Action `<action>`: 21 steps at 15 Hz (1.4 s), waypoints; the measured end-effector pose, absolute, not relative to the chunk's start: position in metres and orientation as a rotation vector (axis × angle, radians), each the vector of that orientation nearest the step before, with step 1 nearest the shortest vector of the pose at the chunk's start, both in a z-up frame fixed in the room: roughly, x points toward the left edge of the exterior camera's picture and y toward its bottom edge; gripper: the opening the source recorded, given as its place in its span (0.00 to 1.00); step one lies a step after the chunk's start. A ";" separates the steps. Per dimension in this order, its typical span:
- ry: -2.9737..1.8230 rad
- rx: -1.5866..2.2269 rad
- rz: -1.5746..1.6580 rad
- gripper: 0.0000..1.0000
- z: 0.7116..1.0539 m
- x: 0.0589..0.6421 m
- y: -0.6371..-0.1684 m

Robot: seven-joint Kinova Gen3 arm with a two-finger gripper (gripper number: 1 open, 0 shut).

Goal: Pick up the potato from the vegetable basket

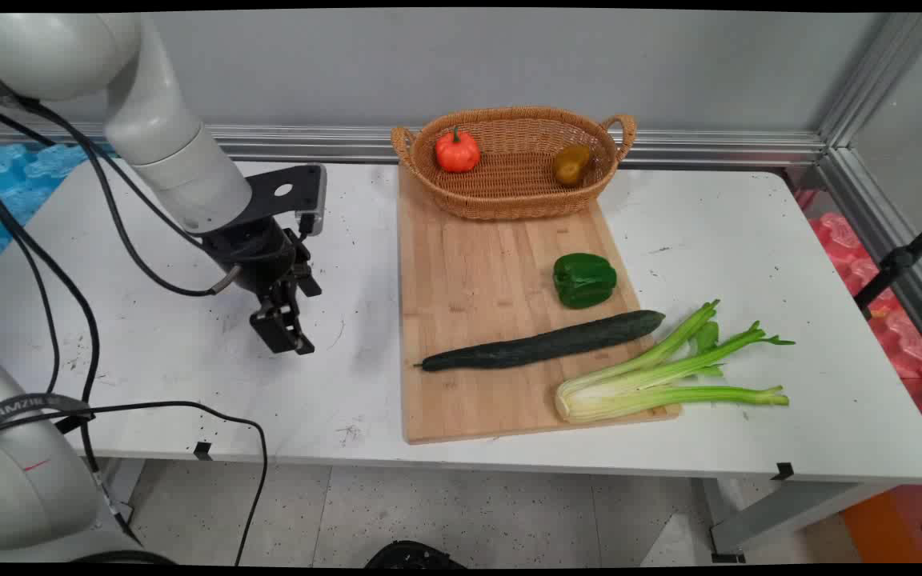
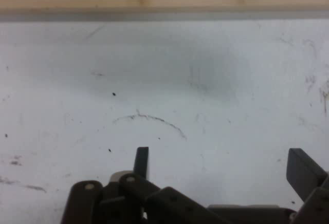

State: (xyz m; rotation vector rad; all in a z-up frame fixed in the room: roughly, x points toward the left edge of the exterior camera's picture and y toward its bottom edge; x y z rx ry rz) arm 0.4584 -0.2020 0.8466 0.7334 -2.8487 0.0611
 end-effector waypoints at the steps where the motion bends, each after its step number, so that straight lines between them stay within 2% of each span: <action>1: -2.845 0.736 0.066 1.00 0.847 0.458 -0.204; 7: -2.777 0.763 0.126 1.00 0.853 0.443 -0.241; 15: -2.576 0.816 0.310 1.00 0.882 0.404 -0.343; 21: -2.416 0.871 0.391 1.00 0.882 0.379 -0.419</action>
